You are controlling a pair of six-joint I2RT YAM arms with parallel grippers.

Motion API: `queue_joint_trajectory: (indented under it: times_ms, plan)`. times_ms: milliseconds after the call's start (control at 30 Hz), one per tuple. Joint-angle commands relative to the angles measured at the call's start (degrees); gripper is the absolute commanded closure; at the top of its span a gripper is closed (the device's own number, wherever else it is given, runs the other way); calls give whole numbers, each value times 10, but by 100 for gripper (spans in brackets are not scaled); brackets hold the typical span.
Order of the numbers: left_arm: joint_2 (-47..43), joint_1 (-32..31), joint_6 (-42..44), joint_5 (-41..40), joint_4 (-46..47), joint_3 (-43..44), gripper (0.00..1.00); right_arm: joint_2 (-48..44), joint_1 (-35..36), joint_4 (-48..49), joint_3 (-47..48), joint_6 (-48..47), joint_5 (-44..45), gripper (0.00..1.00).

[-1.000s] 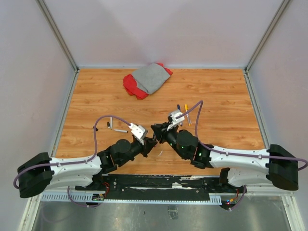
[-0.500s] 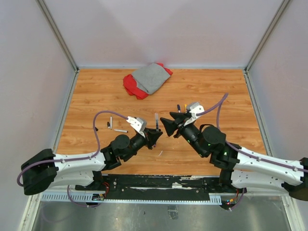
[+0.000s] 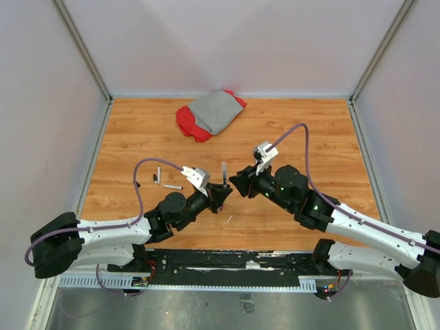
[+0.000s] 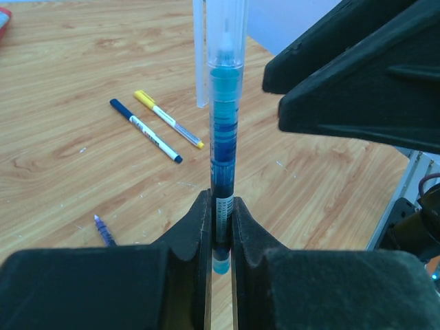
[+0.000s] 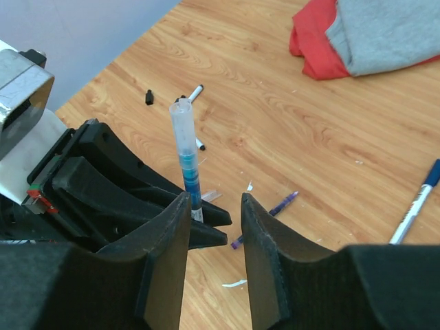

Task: Insert the pens into the pen caps
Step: Place the pen at the center of the board.

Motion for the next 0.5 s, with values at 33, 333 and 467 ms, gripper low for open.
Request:
queue_joint_trajectory:
  times_ms: [33,333,467]
  plan:
    - [6,2,1,-10,30,16,99,22,-20,40,-12,34,-86,65]
    - [6,2,2,-9,27,18,100,57,-23,69,-16,38,-87,68]
    - [2,2,3,-9,26,17,100,70,-25,74,-24,43,-76,69]
